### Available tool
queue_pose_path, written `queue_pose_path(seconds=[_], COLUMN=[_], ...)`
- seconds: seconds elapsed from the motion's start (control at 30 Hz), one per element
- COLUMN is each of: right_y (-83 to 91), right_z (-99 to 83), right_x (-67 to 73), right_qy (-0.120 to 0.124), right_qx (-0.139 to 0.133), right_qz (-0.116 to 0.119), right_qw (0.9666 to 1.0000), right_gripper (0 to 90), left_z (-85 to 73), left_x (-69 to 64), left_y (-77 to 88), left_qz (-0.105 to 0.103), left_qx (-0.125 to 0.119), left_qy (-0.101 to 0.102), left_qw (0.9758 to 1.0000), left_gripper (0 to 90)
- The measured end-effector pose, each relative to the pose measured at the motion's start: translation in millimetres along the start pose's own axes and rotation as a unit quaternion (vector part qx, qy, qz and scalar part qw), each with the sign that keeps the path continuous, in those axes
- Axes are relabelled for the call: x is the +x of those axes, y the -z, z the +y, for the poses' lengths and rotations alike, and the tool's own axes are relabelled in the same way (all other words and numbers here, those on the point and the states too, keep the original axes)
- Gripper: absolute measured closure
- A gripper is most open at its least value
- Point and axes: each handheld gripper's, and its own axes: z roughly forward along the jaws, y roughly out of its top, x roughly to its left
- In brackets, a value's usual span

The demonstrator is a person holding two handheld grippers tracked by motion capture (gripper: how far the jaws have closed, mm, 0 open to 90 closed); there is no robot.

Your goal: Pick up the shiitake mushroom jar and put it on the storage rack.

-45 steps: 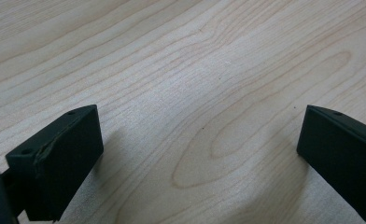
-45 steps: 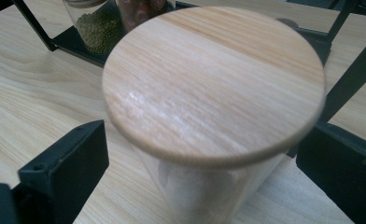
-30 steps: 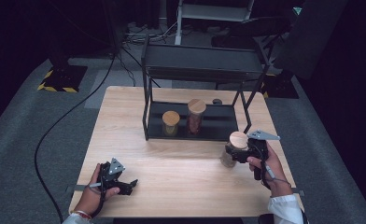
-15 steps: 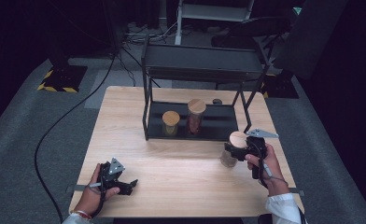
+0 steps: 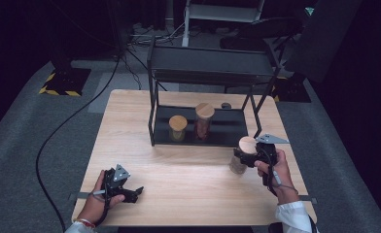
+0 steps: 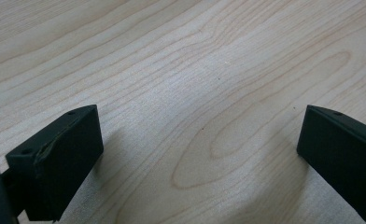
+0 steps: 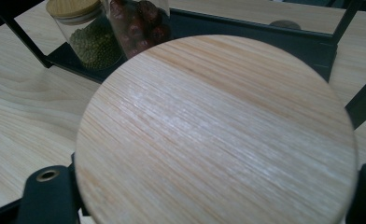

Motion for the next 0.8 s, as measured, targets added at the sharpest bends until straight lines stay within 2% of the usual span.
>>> queue_pose_path(seconds=[0.8], right_y=[1.8], right_z=[1.9], right_x=[8.0], right_qy=[0.023], right_qx=[0.002], right_qz=[-0.012], right_qw=[0.9997], right_gripper=[23.9], left_z=[0.1], left_x=[0.0], left_y=[-0.1], left_qz=[0.000], left_qx=[0.000], left_qy=[0.000], left_qw=[1.0000], left_gripper=[0.0])
